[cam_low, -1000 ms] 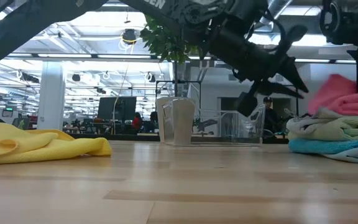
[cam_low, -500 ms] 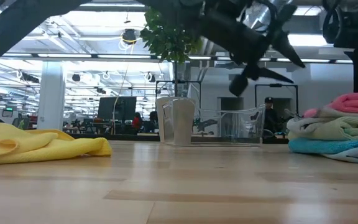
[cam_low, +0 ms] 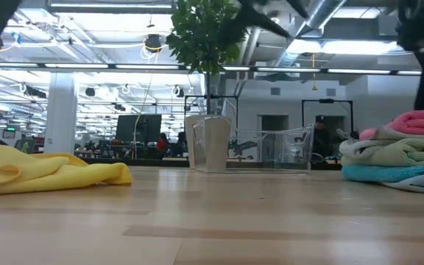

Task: Fold microfiber towels
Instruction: Stack the pink microfiber cloth on top of the gray microfiber cloth, then fold the yellow microfiber cloth

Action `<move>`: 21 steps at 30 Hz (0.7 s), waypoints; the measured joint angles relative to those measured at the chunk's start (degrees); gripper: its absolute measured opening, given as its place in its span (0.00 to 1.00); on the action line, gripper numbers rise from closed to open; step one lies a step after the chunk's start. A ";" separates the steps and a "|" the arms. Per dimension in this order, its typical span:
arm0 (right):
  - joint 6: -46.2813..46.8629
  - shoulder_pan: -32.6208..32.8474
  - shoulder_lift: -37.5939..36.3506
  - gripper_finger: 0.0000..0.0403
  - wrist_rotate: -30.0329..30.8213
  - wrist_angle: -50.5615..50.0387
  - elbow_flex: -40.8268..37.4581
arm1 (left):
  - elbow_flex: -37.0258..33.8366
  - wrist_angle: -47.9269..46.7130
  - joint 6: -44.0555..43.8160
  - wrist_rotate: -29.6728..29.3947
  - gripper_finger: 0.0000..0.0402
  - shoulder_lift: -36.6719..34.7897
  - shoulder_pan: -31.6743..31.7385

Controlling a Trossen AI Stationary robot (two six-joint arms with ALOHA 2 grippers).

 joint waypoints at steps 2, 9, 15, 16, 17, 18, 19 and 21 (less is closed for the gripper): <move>2.37 1.26 1.41 0.42 -0.36 1.68 -2.05 | 0.00 -5.96 1.51 -0.28 0.37 -2.69 -1.91; 0.26 0.18 5.12 0.36 -2.68 9.41 -6.14 | -1.27 -21.93 -3.22 -9.39 0.37 -6.75 -14.55; -5.79 -1.62 2.84 0.37 -2.05 9.15 -1.64 | -8.44 -24.50 -18.75 -9.68 0.37 -6.55 -26.06; -6.85 -1.93 2.23 0.37 -1.43 8.30 -0.27 | -9.69 -25.49 -21.77 -10.26 0.37 -6.69 -27.73; -8.13 -2.33 1.77 0.38 -0.91 7.86 1.01 | -10.93 -26.41 -25.03 -11.11 0.37 -6.98 -29.26; -9.52 -2.79 1.33 0.38 -0.37 7.92 2.32 | -11.97 -27.47 -28.70 -11.69 0.38 -7.27 -30.48; -10.93 -3.28 0.97 0.39 0.12 8.24 3.66 | -13.02 -28.70 -32.37 -12.57 0.38 -7.83 -31.80; -14.36 -4.61 0.75 0.42 0.42 9.95 5.88 | -15.36 -32.62 -39.62 -14.22 0.40 -9.10 -34.12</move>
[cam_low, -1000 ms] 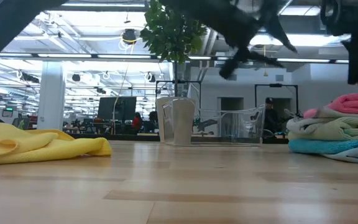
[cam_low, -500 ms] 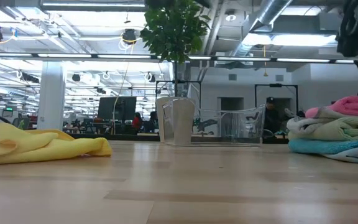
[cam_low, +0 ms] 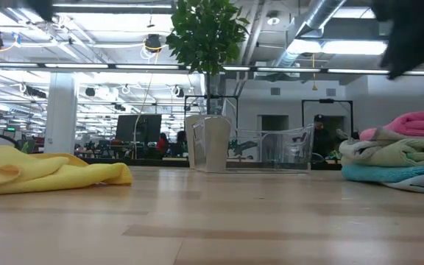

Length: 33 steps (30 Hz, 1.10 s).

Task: Fold microfiber towels
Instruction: Fold the yellow microfiber cloth

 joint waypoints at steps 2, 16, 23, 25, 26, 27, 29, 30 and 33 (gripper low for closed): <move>-4.14 -1.50 0.60 0.45 -0.02 3.61 1.60 | -2.58 -3.07 -7.45 -1.83 0.44 -1.72 -1.84; -21.09 -12.55 16.14 0.56 -12.41 28.18 2.66 | -40.23 -1.45 -40.12 -0.73 0.58 -26.96 -6.63; -20.93 -13.31 19.27 0.56 -14.39 31.59 2.66 | -54.40 13.68 -40.44 -2.66 0.58 -31.22 -3.39; -20.91 -13.54 19.27 0.56 -14.38 31.90 2.66 | -56.56 16.88 -39.40 -2.53 0.58 -30.60 -1.96; -20.84 -13.69 19.27 0.56 -14.38 32.07 2.66 | -57.16 18.11 -38.73 -2.55 0.58 -30.30 -1.21; -20.82 -13.87 19.25 0.56 -14.37 32.30 2.66 | -57.69 19.56 -38.19 -2.48 0.58 -29.93 -0.52; -20.82 -13.93 18.87 0.56 -14.12 32.19 2.64 | -58.46 21.53 -36.61 -1.98 0.58 -29.28 0.57; -20.82 -13.93 18.90 0.56 -13.95 33.03 2.66 | -58.60 22.75 -35.86 -1.61 0.57 -29.00 0.92; -21.41 -13.84 19.28 0.56 -13.92 34.89 2.62 | -58.60 28.41 -33.13 -2.30 0.55 -28.94 1.20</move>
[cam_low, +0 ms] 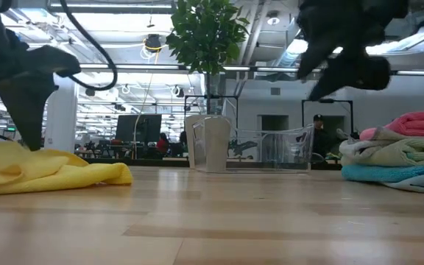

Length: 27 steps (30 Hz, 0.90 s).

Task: Fold microfiber towels
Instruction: Fold the yellow microfiber cloth

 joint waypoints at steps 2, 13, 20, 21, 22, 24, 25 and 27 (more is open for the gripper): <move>-1.13 -0.20 1.60 0.56 0.16 3.50 0.16 | 0.00 1.61 1.56 -0.79 0.50 0.00 0.07; -10.58 -1.88 11.28 0.55 -5.71 6.57 6.44 | -0.01 7.15 1.96 -4.91 0.05 -0.01 0.21; -20.77 -2.15 12.10 0.55 -5.32 6.91 12.72 | 7.32 10.23 8.24 -4.16 0.02 -0.15 0.19; -22.15 -2.30 12.11 0.55 -5.29 6.82 13.22 | 8.85 9.90 9.86 -3.87 0.02 -0.15 0.18; -23.98 -2.50 12.12 0.55 -5.29 7.14 13.62 | 10.43 9.62 11.53 -3.78 0.01 -0.15 0.03; -27.79 -2.62 12.12 0.55 -5.58 10.11 14.04 | 14.12 9.59 15.36 -3.79 0.01 -0.15 -0.35; -29.61 -2.61 12.12 0.55 -5.66 11.53 14.05 | 15.88 9.88 17.69 -3.68 0.01 -0.15 -0.64; -33.43 -2.15 12.12 0.55 -5.82 13.61 14.01 | 19.43 9.63 21.96 -2.16 0.01 -0.15 -1.06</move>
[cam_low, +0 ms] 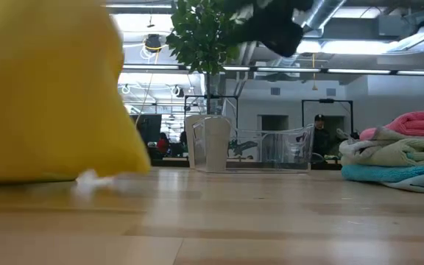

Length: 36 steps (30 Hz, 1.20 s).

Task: Fold microfiber towels
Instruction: Fold the yellow microfiber cloth

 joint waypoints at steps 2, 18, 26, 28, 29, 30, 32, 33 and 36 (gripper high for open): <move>-3.42 0.24 0.00 0.55 -0.06 2.62 0.00 | 3.39 0.01 3.02 1.68 0.01 0.00 -0.62; -13.54 0.99 12.40 0.55 -13.27 18.07 2.08 | 10.54 -1.59 2.52 4.71 0.00 0.14 -7.52; -13.96 2.32 23.75 0.55 -16.76 20.70 11.05 | 10.52 -3.56 -1.77 5.18 0.00 0.15 -10.12; -13.97 2.29 26.42 0.55 -19.03 21.67 13.77 | 10.52 -4.03 -2.61 5.38 0.00 0.15 -10.47; -14.24 2.28 27.17 0.55 -20.05 21.05 14.69 | 10.52 -3.83 -2.79 5.42 0.00 0.15 -10.56; -14.37 2.26 28.27 0.55 -20.81 20.80 16.05 | 10.52 -3.84 -2.94 5.44 0.00 0.15 -10.81; -15.06 2.26 30.70 0.56 -20.98 21.77 19.02 | 10.52 -3.98 -3.91 5.47 0.00 0.15 -11.03; -15.60 2.16 31.26 0.56 -21.02 20.94 19.99 | 10.52 -4.00 -4.44 5.48 0.00 0.15 -11.28; -15.79 1.87 34.25 0.56 -21.06 21.48 23.66 | 10.52 -4.19 -5.51 5.51 0.00 0.17 -11.79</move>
